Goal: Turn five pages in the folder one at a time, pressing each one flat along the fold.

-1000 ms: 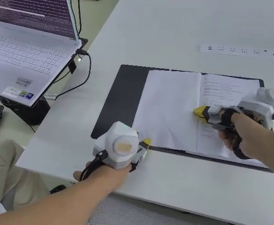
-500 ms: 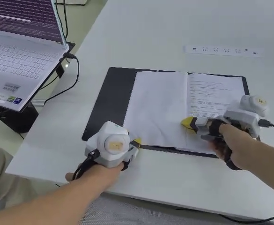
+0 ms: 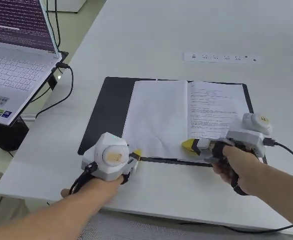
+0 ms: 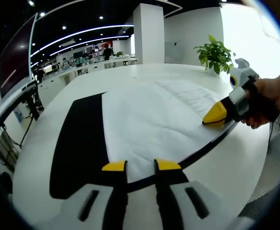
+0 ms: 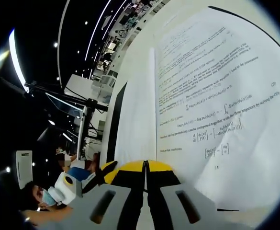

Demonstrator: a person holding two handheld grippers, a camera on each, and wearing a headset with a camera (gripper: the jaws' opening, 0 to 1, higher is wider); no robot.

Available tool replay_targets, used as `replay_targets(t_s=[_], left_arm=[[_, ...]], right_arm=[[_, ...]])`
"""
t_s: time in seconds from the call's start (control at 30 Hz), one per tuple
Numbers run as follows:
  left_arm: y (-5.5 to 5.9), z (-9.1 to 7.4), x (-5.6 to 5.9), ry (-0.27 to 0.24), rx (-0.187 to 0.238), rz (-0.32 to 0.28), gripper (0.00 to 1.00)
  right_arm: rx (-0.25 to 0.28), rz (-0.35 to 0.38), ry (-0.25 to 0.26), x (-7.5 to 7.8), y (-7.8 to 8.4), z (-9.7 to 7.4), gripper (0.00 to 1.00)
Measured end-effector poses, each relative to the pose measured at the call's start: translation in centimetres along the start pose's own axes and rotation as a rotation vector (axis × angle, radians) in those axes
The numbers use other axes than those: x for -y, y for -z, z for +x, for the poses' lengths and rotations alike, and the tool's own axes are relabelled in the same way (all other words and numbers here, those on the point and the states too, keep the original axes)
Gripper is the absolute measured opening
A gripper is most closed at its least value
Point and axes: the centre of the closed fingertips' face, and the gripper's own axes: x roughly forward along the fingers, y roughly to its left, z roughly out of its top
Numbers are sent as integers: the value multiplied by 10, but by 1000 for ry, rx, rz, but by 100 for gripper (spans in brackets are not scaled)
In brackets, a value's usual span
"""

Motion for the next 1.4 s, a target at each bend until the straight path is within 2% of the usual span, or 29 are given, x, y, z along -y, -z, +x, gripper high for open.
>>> replay_targets(t_s=[0.4, 0.6, 0.67, 0.73, 0.8, 0.93, 0.97, 1.07, 1.13, 1.17, 1.23, 1.3, 1.37, 1.4], left_arm=[[0, 0, 0, 0, -2, 1, 20], [0, -1, 0, 0, -3, 3, 20], [0, -1, 0, 0, -3, 3, 20], [0, -1, 0, -2, -5, -7, 20], [0, 0, -1, -2, -8, -11, 20], [-2, -1, 0, 12, -38, -39, 22], [-2, -1, 3, 30, -52, -39, 25], [1, -7, 11, 66, -148, -36, 30], [-4, -12, 13, 80, -141, -64, 29], [-10, -17, 14, 86, -128, -94, 31], [-25, -28, 20, 115, -82, -137, 34], [-35, -41, 23, 135, -59, -136, 35], [-45, -52, 24, 138, -32, -127, 34], [-52, -59, 26, 143, -10, -130, 33]], right_arm=[[-10, 17, -11, 0, 20, -10, 0], [-42, 39, -20, -2, 37, -16, 0], [-69, 68, -44, -6, 47, -18, 0], [-64, 79, -57, -11, 52, -21, 0], [-83, 83, -85, -22, 60, -26, 0], [-79, -2, -115, -44, 67, -40, 0], [-67, -32, -110, -47, 65, -44, 0], [-7, -111, -107, -61, 59, -61, 0], [41, -171, -96, -66, 52, -71, 0], [82, -205, -89, -69, 46, -78, 2], [156, -219, -91, -78, 36, -93, 16], [205, -227, -93, -83, 30, -108, 27], [227, -279, -63, -82, 26, -119, 29], [233, -330, -35, -81, 24, -128, 30]])
